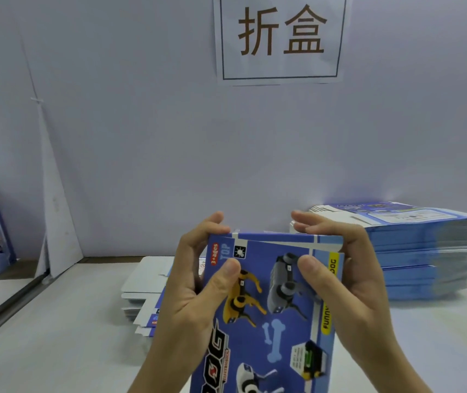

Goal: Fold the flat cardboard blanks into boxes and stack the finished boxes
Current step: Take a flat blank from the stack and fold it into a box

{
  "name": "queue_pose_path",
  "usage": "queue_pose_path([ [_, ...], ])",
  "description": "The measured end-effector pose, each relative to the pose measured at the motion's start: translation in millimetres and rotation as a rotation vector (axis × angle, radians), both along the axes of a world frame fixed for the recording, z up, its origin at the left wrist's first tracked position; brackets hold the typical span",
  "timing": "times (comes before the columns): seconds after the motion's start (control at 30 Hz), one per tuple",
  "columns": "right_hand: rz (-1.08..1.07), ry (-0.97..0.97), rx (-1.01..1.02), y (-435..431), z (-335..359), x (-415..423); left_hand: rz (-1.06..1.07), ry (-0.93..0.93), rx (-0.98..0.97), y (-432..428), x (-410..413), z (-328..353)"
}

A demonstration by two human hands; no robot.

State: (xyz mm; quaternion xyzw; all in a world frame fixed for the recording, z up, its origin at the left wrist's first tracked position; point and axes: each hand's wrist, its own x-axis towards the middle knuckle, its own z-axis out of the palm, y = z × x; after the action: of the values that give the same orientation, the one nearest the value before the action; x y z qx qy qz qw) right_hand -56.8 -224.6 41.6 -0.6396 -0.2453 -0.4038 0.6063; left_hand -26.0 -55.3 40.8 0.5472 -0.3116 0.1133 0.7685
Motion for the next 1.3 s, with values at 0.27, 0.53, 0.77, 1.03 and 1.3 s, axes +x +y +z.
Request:
queue_pose_path([
  [0.27,0.064,0.036,0.036,1,0,-1,0.032,0.019,-0.037,-1,1,-2],
  [0.53,-0.073,-0.041,-0.089,0,0,-2,0.012,0.022,-0.022,2,-1,2],
  [0.77,-0.003,-0.036,-0.044,0,0,-2,0.001,0.028,-0.023,1,-2,2],
  [1.03,0.103,0.037,-0.037,-11,14,-10,-0.03,0.012,-0.029,11,2,9],
  [1.3,-0.101,0.0,0.06,5,13,-10,0.456,-0.099,0.429,-10,-11,2],
])
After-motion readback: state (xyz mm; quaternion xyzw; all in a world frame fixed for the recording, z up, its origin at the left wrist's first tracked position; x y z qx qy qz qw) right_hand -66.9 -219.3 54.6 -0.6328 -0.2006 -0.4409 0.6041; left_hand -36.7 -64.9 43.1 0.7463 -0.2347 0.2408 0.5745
